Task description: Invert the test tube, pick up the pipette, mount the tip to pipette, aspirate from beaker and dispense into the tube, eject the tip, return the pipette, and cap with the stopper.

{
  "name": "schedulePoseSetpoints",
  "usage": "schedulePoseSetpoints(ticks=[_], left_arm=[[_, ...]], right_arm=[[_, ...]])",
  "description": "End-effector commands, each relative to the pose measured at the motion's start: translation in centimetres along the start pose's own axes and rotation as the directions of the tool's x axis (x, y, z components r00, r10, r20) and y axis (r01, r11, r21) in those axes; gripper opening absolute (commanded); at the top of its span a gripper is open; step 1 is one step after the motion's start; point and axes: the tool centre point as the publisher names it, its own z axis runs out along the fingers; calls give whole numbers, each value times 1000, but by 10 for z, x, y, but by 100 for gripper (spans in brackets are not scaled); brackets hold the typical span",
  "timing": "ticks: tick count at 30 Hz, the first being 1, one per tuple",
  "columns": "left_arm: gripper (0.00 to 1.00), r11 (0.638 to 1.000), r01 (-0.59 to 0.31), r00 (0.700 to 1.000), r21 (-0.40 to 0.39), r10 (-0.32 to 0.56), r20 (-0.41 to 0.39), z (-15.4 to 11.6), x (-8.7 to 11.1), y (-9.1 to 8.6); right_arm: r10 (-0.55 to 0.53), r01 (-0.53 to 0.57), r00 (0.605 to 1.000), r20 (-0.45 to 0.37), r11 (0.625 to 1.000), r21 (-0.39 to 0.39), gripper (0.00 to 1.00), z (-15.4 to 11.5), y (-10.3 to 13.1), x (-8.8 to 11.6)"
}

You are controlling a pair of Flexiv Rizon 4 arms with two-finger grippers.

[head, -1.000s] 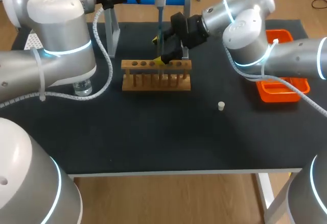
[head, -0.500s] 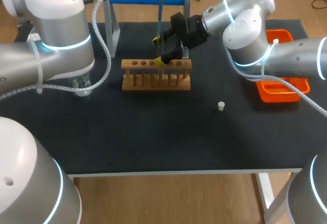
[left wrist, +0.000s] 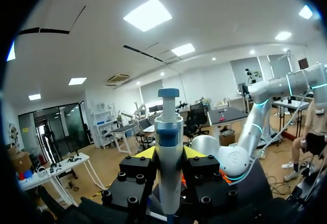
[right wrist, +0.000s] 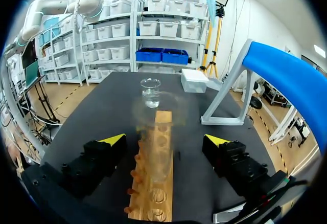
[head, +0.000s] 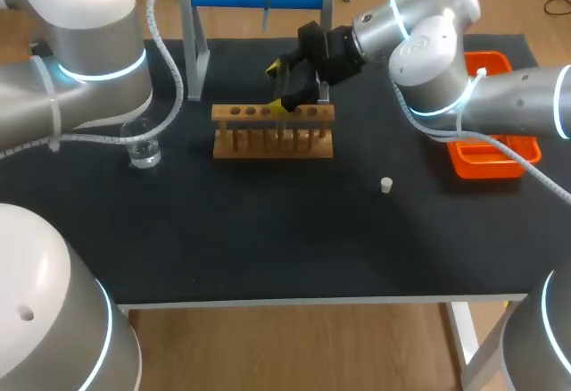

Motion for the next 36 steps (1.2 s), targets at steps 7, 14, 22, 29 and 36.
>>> schedulePoseSetpoints(ticks=[7, 14, 22, 29, 36], left_arm=[[0, 1000, 11, 996, -21, -9, 89, -78, 25, 9], [0, 999, 31, 991, -31, -27, 134, -114, 46, 23], [0, 998, 59, 985, -8, -57, 163, -139, 68, 44], [0, 997, 70, 989, 26, -73, 129, -138, 100, 64], [0, 997, 60, 998, 50, -62, 26, -121, 126, 74]], right_arm=[[0, 0, 1000, -3, 1000, 1, 100, -1, 0, 0], [0, 0, 1000, -3, 1000, 1, 100, -1, 0, 0], [0, 0, 1000, -3, 1000, 1, 100, -1, 0, 0], [0, 0, 1000, -3, 1000, 1, 100, -1, 0, 0], [0, 0, 1000, -3, 1000, 1, 100, -1, 0, 0]])
